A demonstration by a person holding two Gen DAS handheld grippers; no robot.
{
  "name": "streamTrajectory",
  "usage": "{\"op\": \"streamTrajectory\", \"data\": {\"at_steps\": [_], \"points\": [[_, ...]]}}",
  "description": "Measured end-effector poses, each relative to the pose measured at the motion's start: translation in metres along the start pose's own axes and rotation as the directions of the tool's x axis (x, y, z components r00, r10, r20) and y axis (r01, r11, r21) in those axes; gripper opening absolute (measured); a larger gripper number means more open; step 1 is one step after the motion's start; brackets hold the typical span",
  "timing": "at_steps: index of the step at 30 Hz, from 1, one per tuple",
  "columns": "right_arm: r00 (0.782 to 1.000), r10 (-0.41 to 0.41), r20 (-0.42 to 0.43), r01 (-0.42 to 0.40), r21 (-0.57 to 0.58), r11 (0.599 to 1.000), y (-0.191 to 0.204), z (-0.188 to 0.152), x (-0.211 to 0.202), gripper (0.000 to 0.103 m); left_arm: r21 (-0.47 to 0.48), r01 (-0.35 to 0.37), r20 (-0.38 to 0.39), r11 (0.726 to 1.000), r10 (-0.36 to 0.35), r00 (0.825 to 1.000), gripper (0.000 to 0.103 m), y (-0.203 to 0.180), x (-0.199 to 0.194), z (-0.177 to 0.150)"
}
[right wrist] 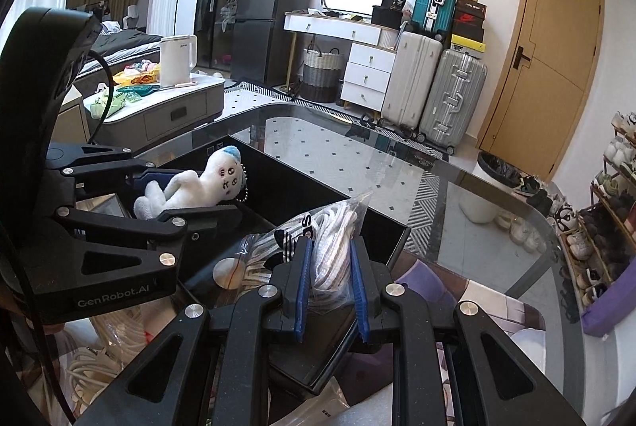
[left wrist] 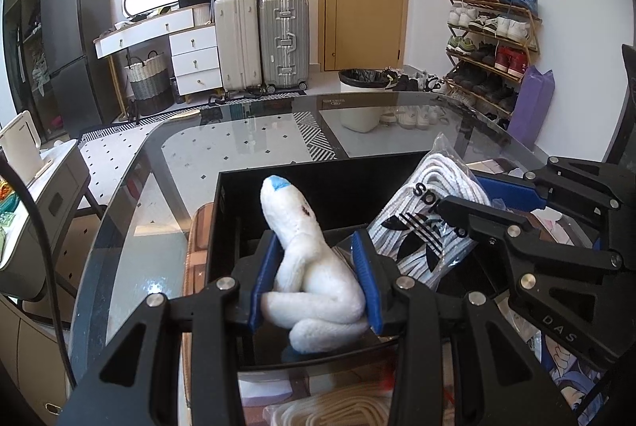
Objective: Organize soft objects
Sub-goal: 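Lower the plush and Adidas bag into the black box and open both tools, then move the right tool to the white foam block and close on it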
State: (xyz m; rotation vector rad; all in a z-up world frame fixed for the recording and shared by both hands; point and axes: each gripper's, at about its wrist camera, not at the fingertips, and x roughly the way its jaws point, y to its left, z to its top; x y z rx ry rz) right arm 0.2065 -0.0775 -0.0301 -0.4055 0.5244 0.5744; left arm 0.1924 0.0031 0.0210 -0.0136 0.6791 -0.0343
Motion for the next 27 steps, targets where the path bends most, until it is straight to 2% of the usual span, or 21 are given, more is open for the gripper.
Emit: {"op": "streamTrajectory", "data": {"at_steps": [10, 12, 14, 15, 16, 18, 20, 21, 23, 25, 27], "points": [[0.999, 0.052, -0.014, -0.052, -0.009, 0.999, 0.005, 0.002, 0.005, 0.019, 0.002, -0.001, -0.007, 1.000, 0.001, 1.000, 0.038, 0.002, 0.000, 0.000], [0.998, 0.052, -0.019, -0.053, -0.012, 0.999, 0.005, 0.002, 0.005, 0.022, 0.005, -0.001, -0.012, 1.000, 0.001, 1.000, 0.039, 0.001, 0.001, 0.000], [0.999, 0.049, -0.007, -0.049, -0.008, 0.999, 0.005, 0.001, 0.000, 0.038, 0.009, 0.004, -0.017, 1.000, -0.004, 1.000, 0.041, 0.002, 0.000, 0.001], [0.999, 0.048, 0.004, -0.048, -0.003, 0.999, 0.004, 0.001, -0.004, 0.043, 0.012, 0.009, -0.017, 1.000, -0.009, 1.000, 0.047, 0.002, -0.001, 0.001], [0.999, 0.043, 0.015, -0.043, 0.002, 0.999, 0.003, 0.000, -0.009, 0.051, 0.019, 0.012, -0.012, 1.000, -0.011, 1.000, 0.060, 0.001, -0.004, 0.001], [0.999, 0.031, 0.034, -0.031, 0.010, 0.999, -0.002, -0.001, -0.019, 0.063, 0.025, -0.011, 0.001, 1.000, 0.011, 1.000, 0.068, 0.000, -0.010, 0.003], [0.999, 0.025, 0.045, -0.026, 0.026, 0.999, -0.006, -0.003, -0.029, 0.085, 0.019, -0.007, 0.006, 1.000, 0.007, 1.000, 0.076, 0.002, -0.016, 0.004], [0.998, 0.023, 0.054, -0.025, 0.043, 0.999, -0.009, -0.004, -0.035, 0.088, 0.013, 0.000, 0.012, 1.000, 0.000, 1.000, 0.081, 0.004, -0.019, 0.004], [0.998, 0.012, 0.067, -0.017, 0.075, 0.997, -0.015, -0.008, -0.045, 0.097, 0.006, 0.005, 0.022, 1.000, -0.005, 1.000, 0.084, 0.006, -0.025, 0.002], [0.997, 0.026, 0.074, -0.034, 0.113, 0.993, -0.021, -0.013, -0.056, 0.102, 0.002, -0.005, 0.031, 1.000, 0.005, 1.000, 0.096, 0.010, -0.031, 0.002], [0.996, 0.042, 0.079, -0.053, 0.144, 0.988, -0.025, -0.017, -0.066, 0.102, -0.011, 0.002, 0.039, 1.000, -0.002, 0.999, 0.103, 0.013, -0.038, -0.001]]}}
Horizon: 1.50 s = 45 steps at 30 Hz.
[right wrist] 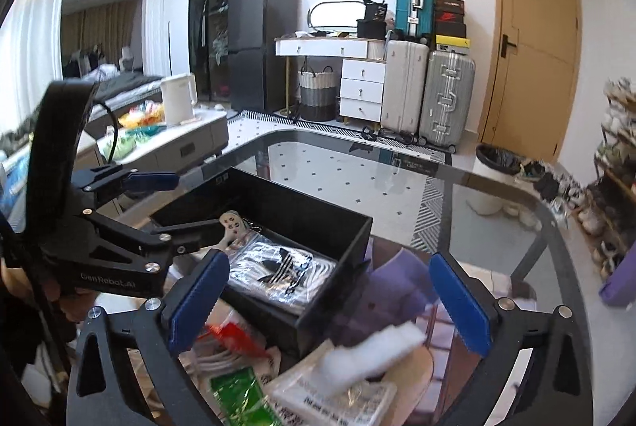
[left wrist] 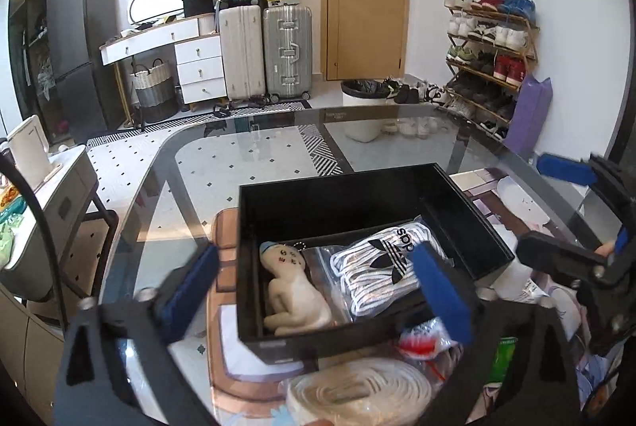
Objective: Organize soft objects
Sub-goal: 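Move the right tool to the white foam block and close on it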
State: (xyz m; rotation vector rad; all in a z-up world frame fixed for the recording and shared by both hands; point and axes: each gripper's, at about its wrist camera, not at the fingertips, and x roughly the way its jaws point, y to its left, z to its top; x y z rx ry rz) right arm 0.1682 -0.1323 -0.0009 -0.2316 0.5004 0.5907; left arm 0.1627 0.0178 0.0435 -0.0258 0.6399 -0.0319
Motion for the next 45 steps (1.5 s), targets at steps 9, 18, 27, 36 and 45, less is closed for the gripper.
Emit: {"op": "streamTrajectory", "data": {"at_steps": [9, 18, 27, 36, 45], "points": [[0.999, -0.002, -0.037, 0.005, 0.075, 0.997, -0.006, -0.022, -0.023, 0.102, -0.038, -0.004, 0.004, 0.999, 0.005, 1.000, 0.103, 0.007, -0.025, -0.013], [0.998, -0.021, -0.066, 0.027, 0.101, 0.995, -0.010, -0.041, -0.031, 0.102, -0.055, -0.012, -0.014, 0.998, 0.011, 1.000, 0.103, 0.009, -0.039, -0.030], [0.997, -0.017, -0.081, 0.026, 0.117, 0.993, -0.009, -0.047, -0.034, 0.102, -0.050, -0.011, -0.046, 0.999, 0.009, 0.999, 0.103, 0.001, -0.038, -0.038], [0.993, -0.024, -0.119, 0.037, 0.112, 0.993, -0.009, -0.055, -0.028, 0.102, -0.049, -0.003, -0.080, 0.999, -0.001, 0.997, 0.103, -0.002, -0.033, -0.048], [0.985, -0.048, -0.169, 0.073, 0.143, 0.987, -0.017, -0.061, -0.015, 0.102, -0.052, -0.003, -0.110, 0.999, -0.003, 0.994, 0.103, -0.003, -0.026, -0.055]]}}
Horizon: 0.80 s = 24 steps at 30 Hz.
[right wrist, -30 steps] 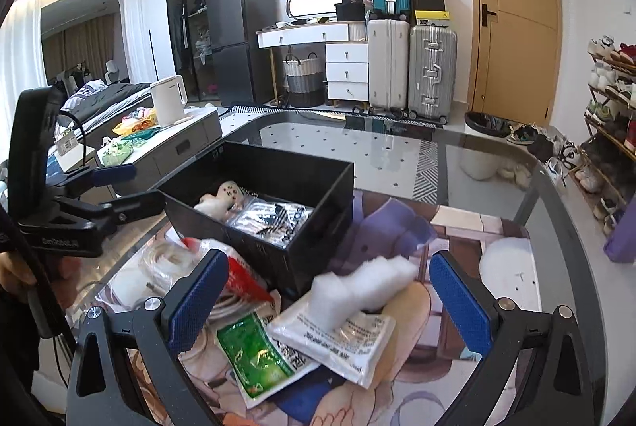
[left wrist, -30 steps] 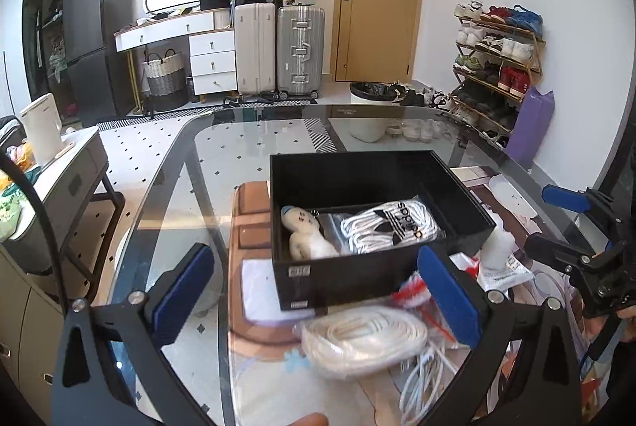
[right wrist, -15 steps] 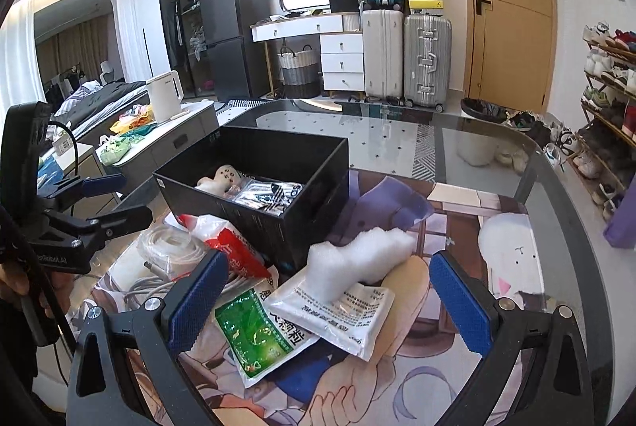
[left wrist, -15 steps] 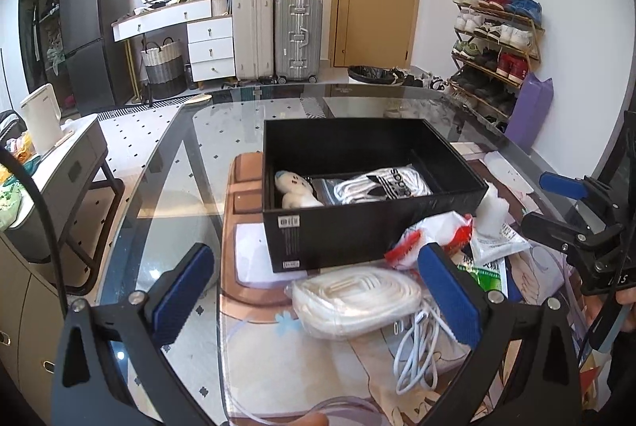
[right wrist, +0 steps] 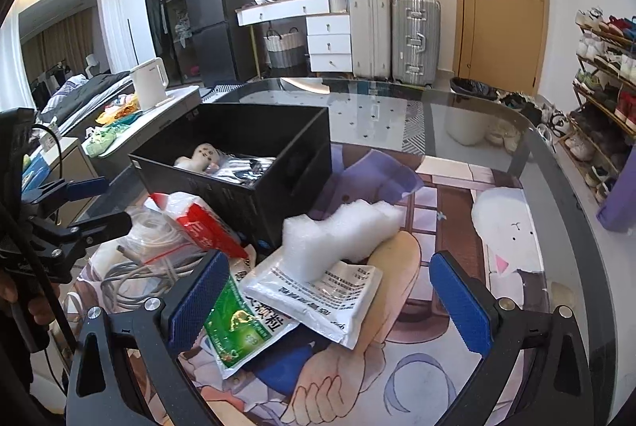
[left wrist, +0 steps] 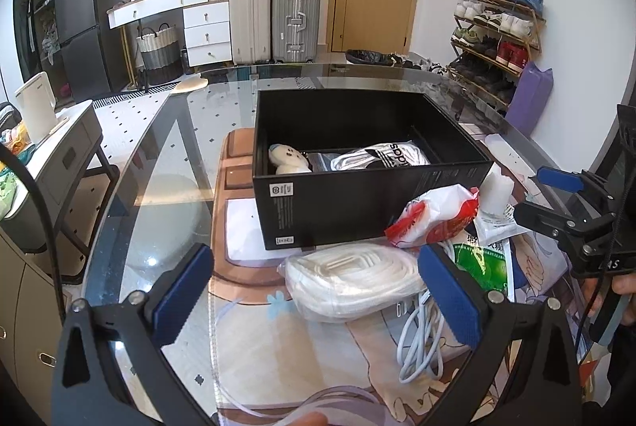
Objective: Organize soft objects
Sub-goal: 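Move the right tool to the white foam block and close on it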
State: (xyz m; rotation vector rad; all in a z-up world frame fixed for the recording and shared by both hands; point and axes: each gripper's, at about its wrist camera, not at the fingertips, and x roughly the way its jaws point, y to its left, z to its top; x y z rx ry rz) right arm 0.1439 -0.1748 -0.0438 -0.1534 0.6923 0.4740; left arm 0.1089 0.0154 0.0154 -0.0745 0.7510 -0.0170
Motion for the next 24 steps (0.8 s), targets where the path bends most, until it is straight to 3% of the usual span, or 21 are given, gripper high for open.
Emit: {"op": "streamTrajectory", "data": {"at_steps": [18, 24], "points": [[0.995, -0.039, -0.090, 0.046, 0.077, 0.996, -0.011, 0.010, 0.040, 0.101, 0.006, -0.004, -0.014, 1.000, 0.005, 1.000, 0.103, -0.001, 0.006, -0.001], [0.995, -0.026, -0.098, 0.034, 0.086, 0.996, -0.008, 0.015, 0.048, 0.095, 0.009, -0.005, -0.020, 1.000, 0.006, 1.000, 0.103, -0.001, 0.007, -0.001]]}}
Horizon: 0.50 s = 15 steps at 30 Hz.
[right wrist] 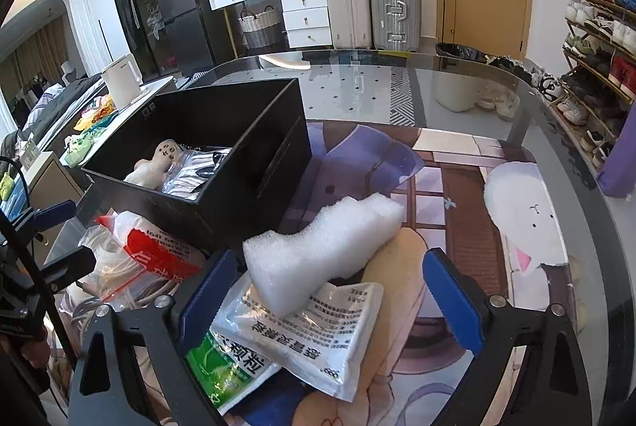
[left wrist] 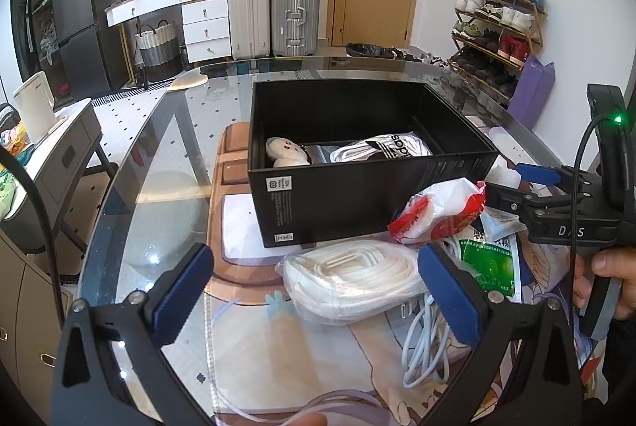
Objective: Organize soft objects
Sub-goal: 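Move the right tool to the white foam block and close on it, then lift the foam block with the right tool while the left grasps the coiled white cable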
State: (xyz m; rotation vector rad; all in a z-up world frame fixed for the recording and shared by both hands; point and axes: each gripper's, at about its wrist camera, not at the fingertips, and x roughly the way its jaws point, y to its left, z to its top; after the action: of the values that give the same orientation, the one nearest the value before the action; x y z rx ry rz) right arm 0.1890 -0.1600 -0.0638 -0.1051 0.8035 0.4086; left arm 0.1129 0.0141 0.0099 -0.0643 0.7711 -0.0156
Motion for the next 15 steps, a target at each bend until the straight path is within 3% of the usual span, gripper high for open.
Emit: {"op": "streamTrajectory", "data": {"at_steps": [15], "points": [[1.000, 0.010, -0.013, -0.010, 0.000, 1.000, 0.0030, 0.0004, 0.0021, 0.059, 0.000, 0.002, 0.001, 1.000, -0.002, 1.000, 0.103, -0.0001, 0.0008, -0.0001]]}}
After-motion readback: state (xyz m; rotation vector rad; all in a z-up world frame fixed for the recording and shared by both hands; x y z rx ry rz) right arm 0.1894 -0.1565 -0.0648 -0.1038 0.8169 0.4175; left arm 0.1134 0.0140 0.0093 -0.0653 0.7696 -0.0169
